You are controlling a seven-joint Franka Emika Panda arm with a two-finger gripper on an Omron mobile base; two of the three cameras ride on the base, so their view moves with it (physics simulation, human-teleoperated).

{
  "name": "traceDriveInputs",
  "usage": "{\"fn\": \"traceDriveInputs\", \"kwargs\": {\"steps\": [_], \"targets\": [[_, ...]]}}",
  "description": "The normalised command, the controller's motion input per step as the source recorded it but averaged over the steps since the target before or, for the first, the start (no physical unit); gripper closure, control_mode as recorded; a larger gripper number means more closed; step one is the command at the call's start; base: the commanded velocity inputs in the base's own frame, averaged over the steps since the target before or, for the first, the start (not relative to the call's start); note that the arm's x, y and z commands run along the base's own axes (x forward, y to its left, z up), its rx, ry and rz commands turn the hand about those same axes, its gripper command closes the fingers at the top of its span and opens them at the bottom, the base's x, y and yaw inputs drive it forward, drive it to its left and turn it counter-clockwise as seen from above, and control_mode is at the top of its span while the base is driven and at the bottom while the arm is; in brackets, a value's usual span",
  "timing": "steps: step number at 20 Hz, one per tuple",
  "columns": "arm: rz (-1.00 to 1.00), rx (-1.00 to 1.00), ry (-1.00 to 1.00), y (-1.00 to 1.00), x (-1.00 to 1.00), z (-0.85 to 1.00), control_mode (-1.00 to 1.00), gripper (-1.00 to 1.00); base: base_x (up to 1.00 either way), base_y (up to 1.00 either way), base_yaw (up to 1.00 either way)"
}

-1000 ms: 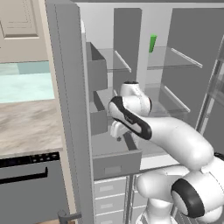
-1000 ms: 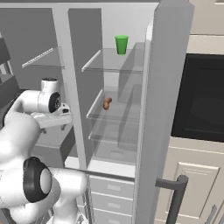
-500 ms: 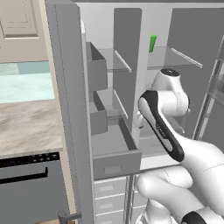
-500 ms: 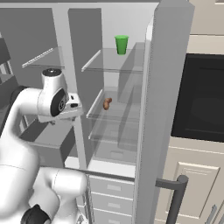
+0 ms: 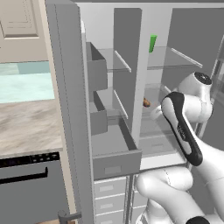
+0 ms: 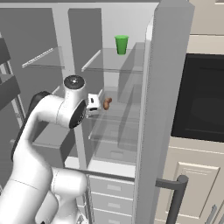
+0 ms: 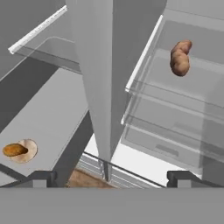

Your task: Take the potato and mushroom from the fridge shelf and place them in the freezer drawer to begin freezing them.

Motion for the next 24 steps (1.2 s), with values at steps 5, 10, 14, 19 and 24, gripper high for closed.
{"fn": "traceDriveInputs", "kwargs": {"steps": [5,10,14,19,24], "targets": [[0.0,0.17,-0.01,-0.24,0.52,0.0,-1.0,-1.0,0.0,0.0,0.0],[0.0,0.17,0.03,-0.28,0.52,0.0,-1.0,-1.0,0.0,0.0,0.0],[0.0,0.1,0.06,-0.13,0.46,0.0,-1.0,-1.0,0.0,0.0,0.0],[0.0,0.03,0.01,-0.01,0.37,-0.08,-1.0,-1.0,0.0,0.0,0.0],[0.0,0.0,0.0,-0.02,0.38,-0.17,-1.0,-1.0,0.0,0.0,0.0]]}}
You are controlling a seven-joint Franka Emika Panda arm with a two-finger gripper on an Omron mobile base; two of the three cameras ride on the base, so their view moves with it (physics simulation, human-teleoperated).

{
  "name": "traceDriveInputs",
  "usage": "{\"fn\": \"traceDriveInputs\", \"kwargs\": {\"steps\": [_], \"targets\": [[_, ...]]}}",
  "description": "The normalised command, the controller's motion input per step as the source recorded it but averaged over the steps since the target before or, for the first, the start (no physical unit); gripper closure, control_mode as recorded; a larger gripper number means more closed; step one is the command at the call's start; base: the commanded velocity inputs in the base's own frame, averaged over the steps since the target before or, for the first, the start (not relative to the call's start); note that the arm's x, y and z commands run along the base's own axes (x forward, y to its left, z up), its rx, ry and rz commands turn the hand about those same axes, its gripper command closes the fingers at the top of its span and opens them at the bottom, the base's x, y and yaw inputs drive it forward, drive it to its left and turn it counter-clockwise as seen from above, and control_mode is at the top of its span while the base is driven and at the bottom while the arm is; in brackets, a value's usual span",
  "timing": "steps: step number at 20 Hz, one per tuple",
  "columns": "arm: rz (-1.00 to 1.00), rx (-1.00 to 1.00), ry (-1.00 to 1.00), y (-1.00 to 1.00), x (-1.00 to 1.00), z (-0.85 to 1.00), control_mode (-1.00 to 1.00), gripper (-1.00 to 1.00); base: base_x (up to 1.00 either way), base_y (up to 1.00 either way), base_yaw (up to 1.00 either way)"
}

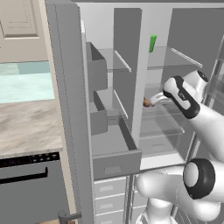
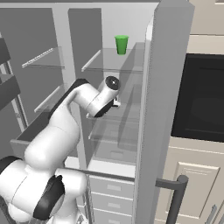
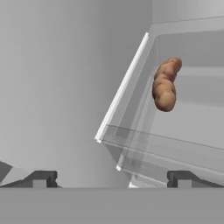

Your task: Take the potato and mushroom from the fridge shelf and place them in the freezer drawer to begin freezing them.

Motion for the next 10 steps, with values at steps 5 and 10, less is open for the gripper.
{"fn": "traceDriveInputs", "kwargs": {"steps": [5,10], "targets": [[0.0,0.0,0.0,-0.02,0.37,-0.26,-1.0,-1.0,0.0,0.0,0.0],[0.0,0.0,0.0,0.0,0.37,-0.22,-1.0,-1.0,0.0,0.0,0.0]]}}
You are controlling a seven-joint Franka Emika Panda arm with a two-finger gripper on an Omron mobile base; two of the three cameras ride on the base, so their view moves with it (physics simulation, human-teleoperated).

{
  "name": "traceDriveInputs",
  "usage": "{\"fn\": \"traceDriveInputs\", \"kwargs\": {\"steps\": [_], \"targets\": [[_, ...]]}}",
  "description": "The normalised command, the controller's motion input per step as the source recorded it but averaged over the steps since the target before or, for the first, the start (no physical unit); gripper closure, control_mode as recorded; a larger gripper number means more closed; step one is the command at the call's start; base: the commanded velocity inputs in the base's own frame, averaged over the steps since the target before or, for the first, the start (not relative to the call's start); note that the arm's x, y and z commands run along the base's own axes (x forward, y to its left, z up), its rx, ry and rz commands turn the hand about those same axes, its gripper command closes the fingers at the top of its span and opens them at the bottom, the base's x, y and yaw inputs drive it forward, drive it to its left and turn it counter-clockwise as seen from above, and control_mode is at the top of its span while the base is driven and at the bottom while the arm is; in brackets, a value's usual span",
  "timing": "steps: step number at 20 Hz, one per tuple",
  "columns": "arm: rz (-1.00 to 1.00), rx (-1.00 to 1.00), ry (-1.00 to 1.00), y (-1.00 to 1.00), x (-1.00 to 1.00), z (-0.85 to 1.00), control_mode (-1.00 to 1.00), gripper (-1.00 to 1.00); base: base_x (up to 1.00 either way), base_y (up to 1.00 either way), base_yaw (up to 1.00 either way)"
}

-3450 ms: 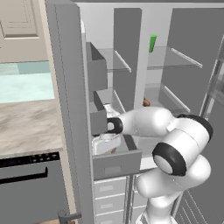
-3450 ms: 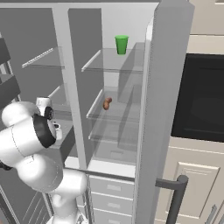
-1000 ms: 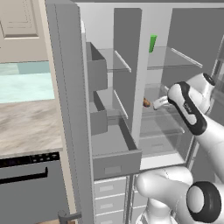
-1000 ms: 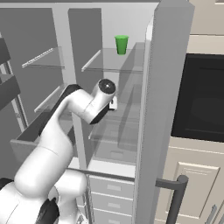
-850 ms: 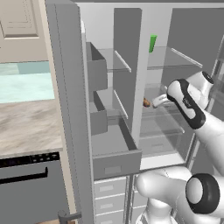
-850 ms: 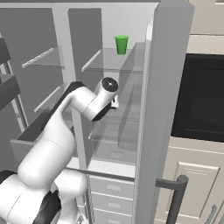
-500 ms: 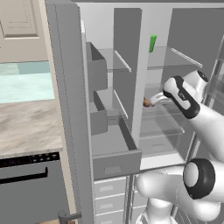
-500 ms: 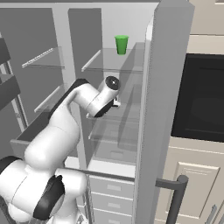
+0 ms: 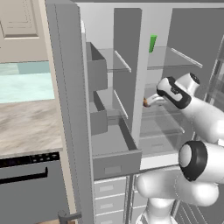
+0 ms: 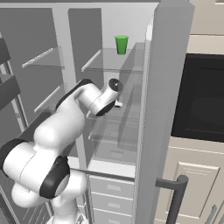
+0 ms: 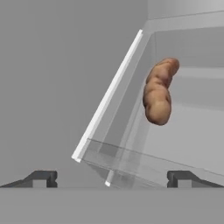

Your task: Take the potato and mushroom from the fridge shelf and place them in the freezer drawer to begin freezing them.

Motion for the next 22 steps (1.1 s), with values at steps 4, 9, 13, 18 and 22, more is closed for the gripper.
{"fn": "traceDriveInputs", "kwargs": {"steps": [4,9,13,18,22], "targets": [[0.0,0.0,0.0,0.0,0.34,-0.17,-1.0,-1.0,0.0,0.0,0.0],[0.0,0.0,0.0,0.0,0.35,-0.21,-1.0,-1.0,0.0,0.0,0.0],[0.0,0.0,0.0,0.0,0.44,-0.19,-1.0,-1.0,0.0,0.0,0.0],[0.0,0.0,0.0,0.0,0.46,-0.16,-1.0,-1.0,0.0,0.0,0.0],[0.0,0.0,0.0,0.0,0.4,-0.15,-1.0,-1.0,0.0,0.0,0.0]]}}
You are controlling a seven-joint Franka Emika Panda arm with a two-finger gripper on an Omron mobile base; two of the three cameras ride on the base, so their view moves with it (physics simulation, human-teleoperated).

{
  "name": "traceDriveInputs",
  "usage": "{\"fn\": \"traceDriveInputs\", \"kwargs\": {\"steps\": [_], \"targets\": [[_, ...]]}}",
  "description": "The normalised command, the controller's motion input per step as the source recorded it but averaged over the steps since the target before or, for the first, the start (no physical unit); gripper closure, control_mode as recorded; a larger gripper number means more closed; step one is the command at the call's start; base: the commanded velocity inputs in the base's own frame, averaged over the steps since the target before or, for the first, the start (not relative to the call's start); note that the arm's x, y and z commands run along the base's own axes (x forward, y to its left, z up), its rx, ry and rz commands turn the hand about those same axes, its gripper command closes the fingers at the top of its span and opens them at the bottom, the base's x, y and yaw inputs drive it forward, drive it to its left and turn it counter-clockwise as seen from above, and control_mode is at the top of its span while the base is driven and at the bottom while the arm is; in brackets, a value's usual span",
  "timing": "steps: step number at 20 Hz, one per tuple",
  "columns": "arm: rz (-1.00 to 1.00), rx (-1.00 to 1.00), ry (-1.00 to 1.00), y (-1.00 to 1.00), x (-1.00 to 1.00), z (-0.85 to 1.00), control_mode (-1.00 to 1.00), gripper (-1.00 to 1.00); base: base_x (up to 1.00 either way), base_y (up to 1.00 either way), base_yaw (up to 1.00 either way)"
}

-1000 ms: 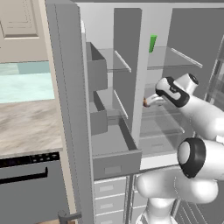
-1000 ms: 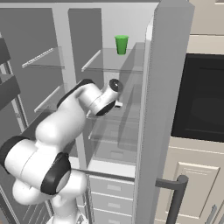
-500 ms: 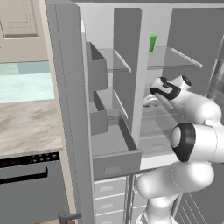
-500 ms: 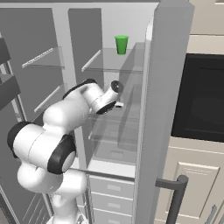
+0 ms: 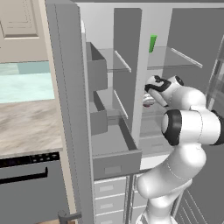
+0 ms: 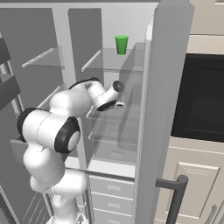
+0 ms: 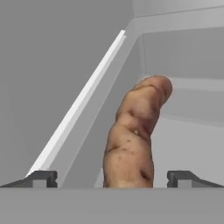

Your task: Take the potato and mushroom from the fridge shelf and place them in the freezer drawer to begin freezing them.

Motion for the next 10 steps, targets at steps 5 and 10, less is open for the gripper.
{"fn": "traceDriveInputs", "kwargs": {"steps": [5,10], "targets": [[0.0,0.02,0.0,-0.03,0.26,-0.18,-1.0,-1.0,0.0,0.0,0.0],[0.0,0.0,0.02,0.0,0.23,-0.33,-1.0,1.0,0.0,0.0,0.0]]}}
